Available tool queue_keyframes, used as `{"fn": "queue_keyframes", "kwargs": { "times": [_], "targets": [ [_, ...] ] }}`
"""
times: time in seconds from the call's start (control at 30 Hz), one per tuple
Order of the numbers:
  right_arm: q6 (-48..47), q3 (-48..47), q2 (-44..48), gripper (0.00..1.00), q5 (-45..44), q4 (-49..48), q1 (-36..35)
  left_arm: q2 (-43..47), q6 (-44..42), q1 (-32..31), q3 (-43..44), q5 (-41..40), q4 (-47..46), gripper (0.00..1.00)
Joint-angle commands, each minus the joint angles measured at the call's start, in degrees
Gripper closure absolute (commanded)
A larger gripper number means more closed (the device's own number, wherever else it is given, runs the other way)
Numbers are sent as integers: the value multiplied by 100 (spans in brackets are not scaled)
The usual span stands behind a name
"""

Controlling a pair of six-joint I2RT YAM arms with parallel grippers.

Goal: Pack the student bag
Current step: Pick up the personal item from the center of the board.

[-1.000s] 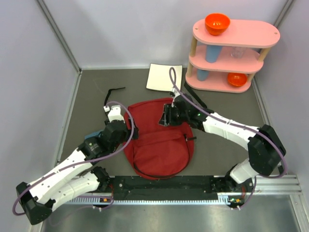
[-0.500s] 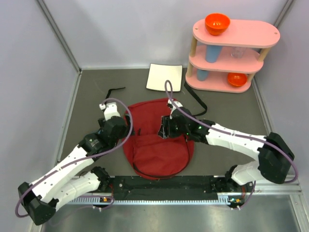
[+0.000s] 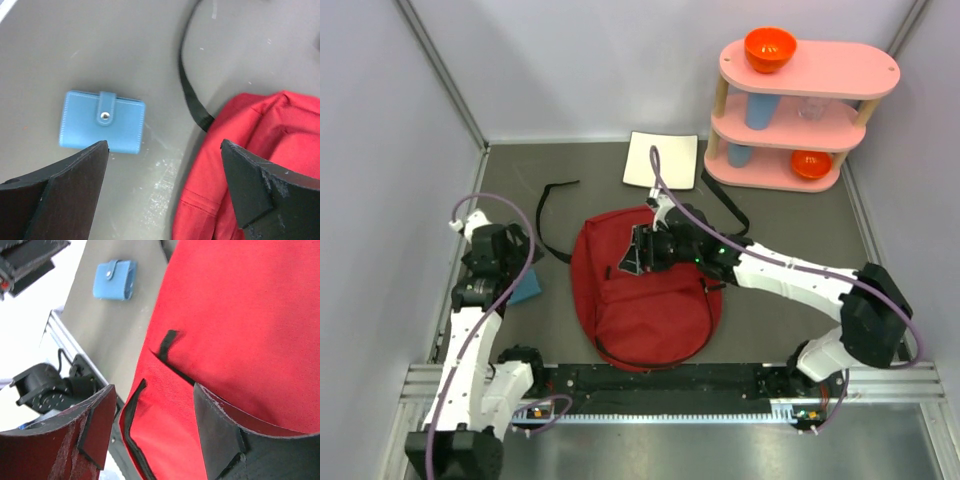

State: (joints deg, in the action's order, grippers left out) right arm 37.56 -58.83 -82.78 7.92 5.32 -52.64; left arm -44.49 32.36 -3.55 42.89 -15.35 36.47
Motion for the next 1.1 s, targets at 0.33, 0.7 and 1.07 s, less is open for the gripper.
{"fn": "queue_keyframes", "kwargs": {
  "times": [0.33,0.7,1.07],
  "targets": [
    [58,-1658,-1634,30,2046,-408,-44,28,60,3193,-747,2124,-139,1],
    [252,-2897,-2892,30,2451,-304,-132,-1104,412,3844,-1240,2889,-1134,3],
    [524,-3925,-3947,29,2338,-207,-255,-702,-28,3827,-949,1107,-1212,7]
  ]
}}
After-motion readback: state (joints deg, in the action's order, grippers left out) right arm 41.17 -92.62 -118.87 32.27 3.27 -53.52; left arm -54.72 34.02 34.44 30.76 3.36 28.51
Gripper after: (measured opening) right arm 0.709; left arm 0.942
